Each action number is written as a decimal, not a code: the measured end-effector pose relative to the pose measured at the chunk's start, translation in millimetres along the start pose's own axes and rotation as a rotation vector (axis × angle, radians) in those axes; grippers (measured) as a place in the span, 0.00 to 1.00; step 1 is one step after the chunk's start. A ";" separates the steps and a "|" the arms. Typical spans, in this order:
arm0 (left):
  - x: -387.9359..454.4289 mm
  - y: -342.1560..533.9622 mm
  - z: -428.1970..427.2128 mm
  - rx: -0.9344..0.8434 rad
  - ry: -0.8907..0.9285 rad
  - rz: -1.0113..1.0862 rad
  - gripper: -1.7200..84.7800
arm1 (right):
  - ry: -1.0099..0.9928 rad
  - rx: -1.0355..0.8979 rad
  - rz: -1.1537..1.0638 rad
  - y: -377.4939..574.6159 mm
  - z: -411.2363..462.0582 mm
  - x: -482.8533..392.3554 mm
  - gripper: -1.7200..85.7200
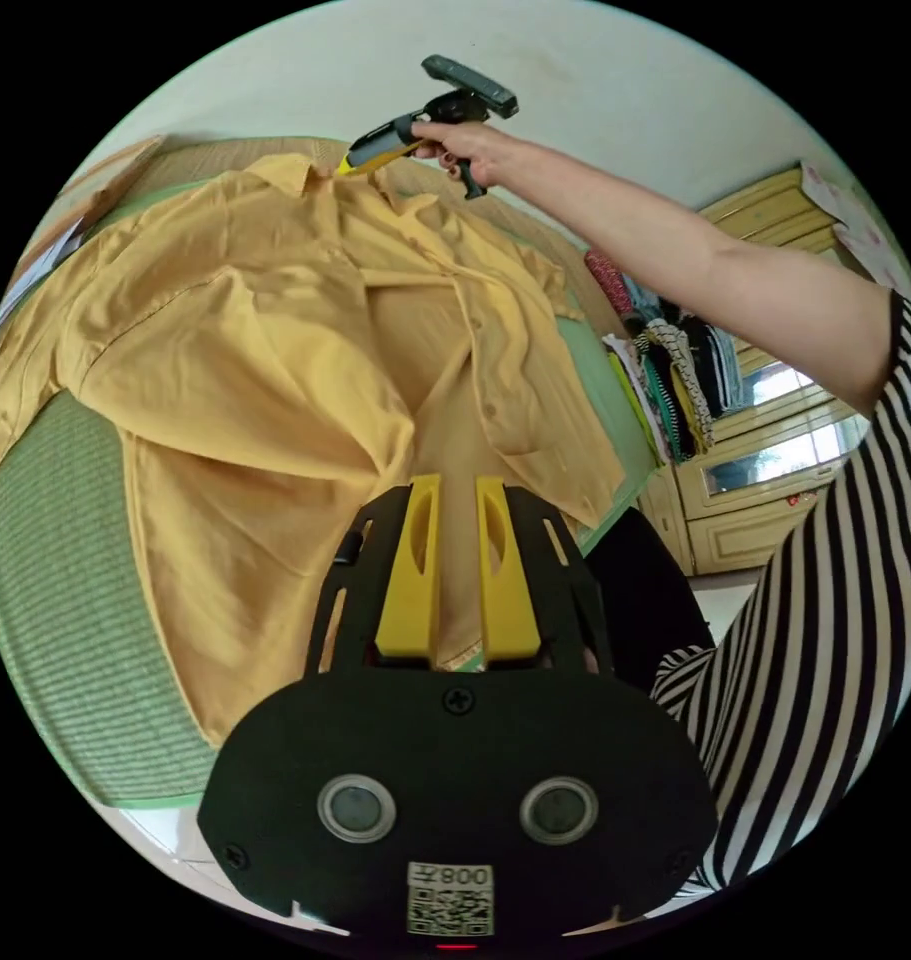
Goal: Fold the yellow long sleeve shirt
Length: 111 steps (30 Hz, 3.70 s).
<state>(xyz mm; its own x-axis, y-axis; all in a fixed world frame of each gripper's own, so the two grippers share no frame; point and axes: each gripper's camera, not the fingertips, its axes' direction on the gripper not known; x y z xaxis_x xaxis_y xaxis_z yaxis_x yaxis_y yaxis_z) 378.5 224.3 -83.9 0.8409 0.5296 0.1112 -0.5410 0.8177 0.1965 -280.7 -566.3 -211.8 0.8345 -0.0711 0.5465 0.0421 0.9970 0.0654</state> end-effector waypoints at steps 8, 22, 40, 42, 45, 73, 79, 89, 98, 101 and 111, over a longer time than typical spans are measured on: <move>-26.2 -18.2 47.2 -0.029 0.128 0.062 0.11 | 0.198 -0.003 -0.001 64.0 18.8 6.2 0.12; -82.1 -34.5 102.6 -0.067 0.202 0.030 0.03 | 0.045 0.032 0.114 141.7 75.9 86.8 0.03; -148.9 14.6 67.5 0.078 0.302 -0.066 0.02 | -0.645 0.407 0.313 237.6 108.8 207.2 0.02; -155.7 21.2 68.1 0.071 0.282 -0.080 0.02 | -0.686 0.423 0.335 236.0 123.0 211.9 0.02; -164.0 30.7 75.4 0.036 0.292 -0.102 0.02 | -0.707 0.392 0.355 229.4 146.9 213.6 0.02; -270.3 125.6 19.0 0.168 -0.028 -0.430 0.10 | -0.385 -0.050 0.102 507.8 161.0 -54.4 0.11; -268.5 125.6 40.3 -0.041 -0.071 -0.410 0.03 | -0.264 -0.072 0.239 573.2 136.2 -47.0 0.10; -274.2 153.9 18.9 0.159 -0.030 -0.508 0.09 | -0.116 -0.033 0.529 701.2 86.2 9.8 0.13; -272.0 116.0 49.1 -0.051 -0.135 -0.437 0.04 | -0.182 -0.089 0.538 718.3 97.0 -18.7 0.09; -263.5 128.2 36.0 0.019 -0.052 -0.470 0.03 | -0.208 -0.123 0.519 724.6 94.0 -23.7 0.04; -254.9 186.5 12.7 0.135 -0.055 -0.634 0.05 | -0.378 -0.066 0.616 775.6 63.8 -7.6 0.03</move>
<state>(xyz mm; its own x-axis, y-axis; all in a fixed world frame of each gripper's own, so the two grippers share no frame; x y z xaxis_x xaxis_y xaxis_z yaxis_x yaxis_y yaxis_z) 63.4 239.0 -63.3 0.9979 -0.0618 -0.0179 0.0641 0.9306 0.3604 -289.4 205.5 -111.9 0.4703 0.5103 0.7200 -0.3317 0.8583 -0.3916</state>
